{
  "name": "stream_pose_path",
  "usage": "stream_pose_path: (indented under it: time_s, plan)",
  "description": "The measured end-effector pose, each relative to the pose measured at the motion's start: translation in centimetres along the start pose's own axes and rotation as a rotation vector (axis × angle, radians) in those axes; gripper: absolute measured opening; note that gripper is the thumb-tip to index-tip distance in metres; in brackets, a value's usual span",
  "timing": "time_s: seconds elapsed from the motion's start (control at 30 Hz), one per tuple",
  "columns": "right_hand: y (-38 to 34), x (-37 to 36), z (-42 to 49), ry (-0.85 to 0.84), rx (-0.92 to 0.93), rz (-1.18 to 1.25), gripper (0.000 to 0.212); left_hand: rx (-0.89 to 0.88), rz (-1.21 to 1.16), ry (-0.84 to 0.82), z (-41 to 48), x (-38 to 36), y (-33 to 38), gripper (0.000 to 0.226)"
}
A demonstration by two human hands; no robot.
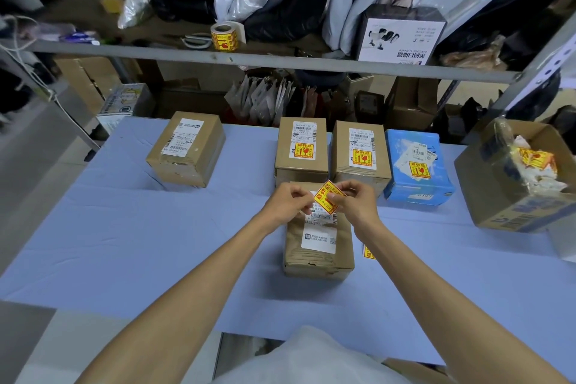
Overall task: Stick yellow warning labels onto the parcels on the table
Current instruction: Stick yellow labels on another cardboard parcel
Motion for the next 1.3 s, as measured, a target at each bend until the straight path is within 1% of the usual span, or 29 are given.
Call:
stream_pose_path:
  time_s: [0.47,0.53,0.6,0.67,0.77,0.87,0.97,1.17,1.3]
  plan:
    - [0.6,0.5,0.9,-0.015,-0.035,-0.023,0.013,-0.011,-0.064,-0.052,0.2,-0.5,0.4,0.014]
    - [0.7,0.6,0.8,0.001,-0.024,-0.049,0.02,-0.018,-0.066,-0.054,0.4,-0.6,0.5,0.012]
    - [0.5,0.7,0.7,0.023,0.038,-0.101,0.026,-0.024,-0.073,-0.055,0.6,-0.6,0.6,0.011]
    - [0.0,0.7,0.6,0.013,0.094,-0.128,0.02,-0.025,-0.092,-0.061,0.7,-0.7,0.6,0.01]
    - [-0.5,0.4,0.4,-0.054,0.122,-0.117,0.005,-0.029,-0.1,-0.071,0.9,-0.9,0.6,0.012]
    - [-0.7,0.1,0.2,-0.11,0.116,-0.101,0.008,-0.052,-0.086,-0.079,1.1,-1.2,0.9,0.018]
    - [-0.7,0.1,0.1,-0.145,0.134,-0.09,0.009,-0.072,-0.074,-0.082,1.3,-1.3,1.0,0.017]
    - [-0.4,0.4,0.8,-0.132,0.115,-0.121,0.011,-0.091,-0.07,-0.092,1.5,-1.5,1.1,0.012]
    - [-0.2,0.5,1.0,-0.146,0.107,-0.12,0.016,-0.093,-0.092,-0.09,1.6,-1.6,1.3,0.011]
Point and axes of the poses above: each hand's wrist, its own z-axis towards the middle knuckle, its own x-axis out of the back of the hand, y = z × x, the point moved 6 cm from there along z, towards the middle knuckle, and after that the axes turned 2 degrees about -z, right-handed, at the moved point
